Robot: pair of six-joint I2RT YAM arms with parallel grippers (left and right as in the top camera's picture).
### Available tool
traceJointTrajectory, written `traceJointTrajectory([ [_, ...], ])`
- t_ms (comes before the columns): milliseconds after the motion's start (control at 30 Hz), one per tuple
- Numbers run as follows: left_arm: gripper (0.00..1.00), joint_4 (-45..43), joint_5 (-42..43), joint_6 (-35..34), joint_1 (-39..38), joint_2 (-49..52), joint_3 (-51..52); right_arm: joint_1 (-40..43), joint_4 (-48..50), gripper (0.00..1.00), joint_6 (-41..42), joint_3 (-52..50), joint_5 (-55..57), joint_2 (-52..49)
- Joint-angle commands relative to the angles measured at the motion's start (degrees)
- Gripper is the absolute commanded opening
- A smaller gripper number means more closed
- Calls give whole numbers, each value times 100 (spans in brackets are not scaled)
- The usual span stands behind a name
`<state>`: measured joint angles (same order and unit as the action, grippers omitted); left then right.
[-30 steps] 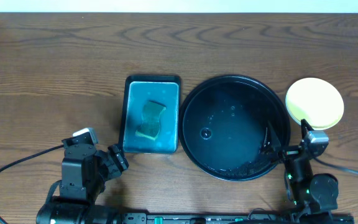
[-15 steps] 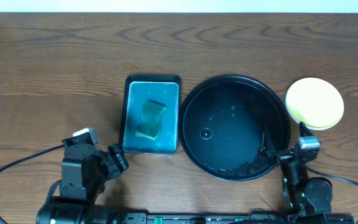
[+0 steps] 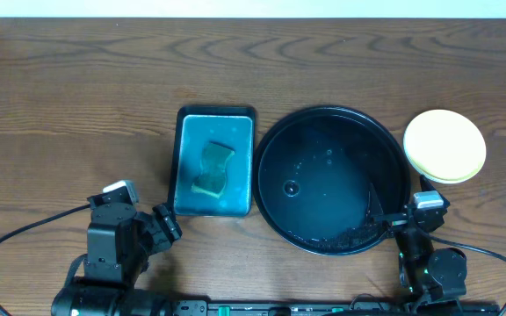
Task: Clean dirty plates on tray and stack at the side
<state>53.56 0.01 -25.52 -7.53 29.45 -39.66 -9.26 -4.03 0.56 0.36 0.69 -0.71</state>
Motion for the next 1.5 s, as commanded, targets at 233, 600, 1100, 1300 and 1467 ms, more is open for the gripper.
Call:
traceJointTrajectory([
  [233,81,-4,-63,-28,22,-26,44,-59,-26,99,-105,-7,15,44],
  [600,81,-4,-63,-28,24,-26,44,-59,-26,99,-105,-4,15,44],
  [1100,81,70,-122,66,35,-262,83,-59,-26,99,-105,-7,13,44],
  [1300,81,-372,-573,61,59,-1250,765,-59,-26,99,-105,-7,15,44],
  [1467,80,-752,-564,83,212,-2236,1613,-59,-26,99,-105,-7,13,44],
])
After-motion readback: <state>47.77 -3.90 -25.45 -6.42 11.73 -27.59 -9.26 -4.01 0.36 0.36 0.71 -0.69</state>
